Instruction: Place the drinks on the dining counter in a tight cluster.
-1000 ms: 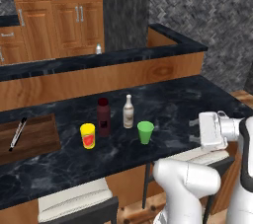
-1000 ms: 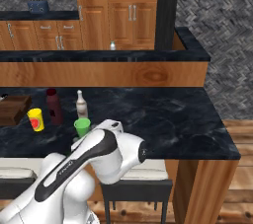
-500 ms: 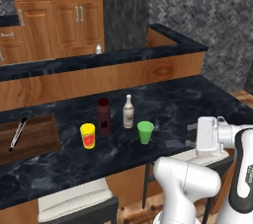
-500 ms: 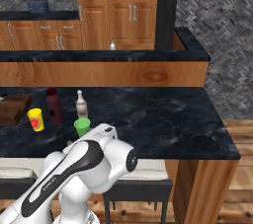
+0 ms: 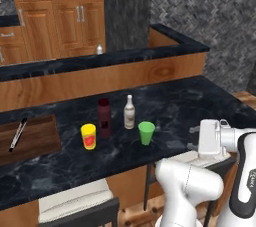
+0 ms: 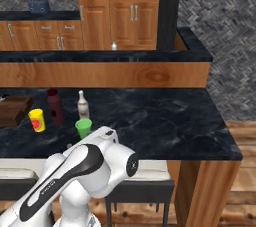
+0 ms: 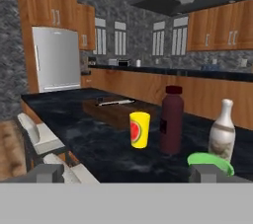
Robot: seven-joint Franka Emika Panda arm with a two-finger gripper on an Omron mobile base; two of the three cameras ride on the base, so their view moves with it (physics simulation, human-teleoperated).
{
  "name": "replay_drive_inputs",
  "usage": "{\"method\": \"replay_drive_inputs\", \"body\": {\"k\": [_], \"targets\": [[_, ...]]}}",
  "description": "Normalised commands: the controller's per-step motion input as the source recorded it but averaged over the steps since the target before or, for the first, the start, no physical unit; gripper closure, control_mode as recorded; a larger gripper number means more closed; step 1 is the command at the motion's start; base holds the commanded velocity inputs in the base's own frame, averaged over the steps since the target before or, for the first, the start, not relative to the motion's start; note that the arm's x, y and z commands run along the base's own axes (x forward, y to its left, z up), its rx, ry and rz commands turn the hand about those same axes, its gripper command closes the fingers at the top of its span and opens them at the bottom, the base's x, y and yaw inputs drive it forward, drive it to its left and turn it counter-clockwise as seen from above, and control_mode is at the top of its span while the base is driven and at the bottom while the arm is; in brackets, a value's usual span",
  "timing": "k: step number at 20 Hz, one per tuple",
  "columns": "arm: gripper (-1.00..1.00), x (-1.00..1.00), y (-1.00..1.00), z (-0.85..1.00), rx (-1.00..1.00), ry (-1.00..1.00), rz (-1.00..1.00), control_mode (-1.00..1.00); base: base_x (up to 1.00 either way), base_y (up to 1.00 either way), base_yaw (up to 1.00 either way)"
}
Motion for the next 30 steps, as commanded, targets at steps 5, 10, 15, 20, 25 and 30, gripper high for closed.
{"method": "replay_drive_inputs", "body": {"k": [5, 10, 15, 20, 25, 30], "targets": [[-1.0, 0.0, 0.0, 0.0, 0.0, 0.0, 0.0, 1.0, -0.58, 0.0, 0.0], [-1.0, 0.0, 0.0, 0.0, 0.0, 0.0, 0.0, 1.0, -0.57, 0.17, 0.1], [-1.0, 0.0, 0.0, 0.0, 0.0, 0.0, 0.0, 1.0, -0.09, 0.84, 0.18], [-1.0, 0.0, 0.0, 0.0, 0.0, 0.0, 0.0, 1.0, 0.0, 0.83, 0.07], [-1.0, 0.0, 0.0, 0.0, 0.0, 0.0, 0.0, 1.0, 0.03, 0.79, 0.0], [-1.0, 0.0, 0.0, 0.0, 0.0, 0.0, 0.0, 1.0, 0.04, 0.87, 0.0]]}}
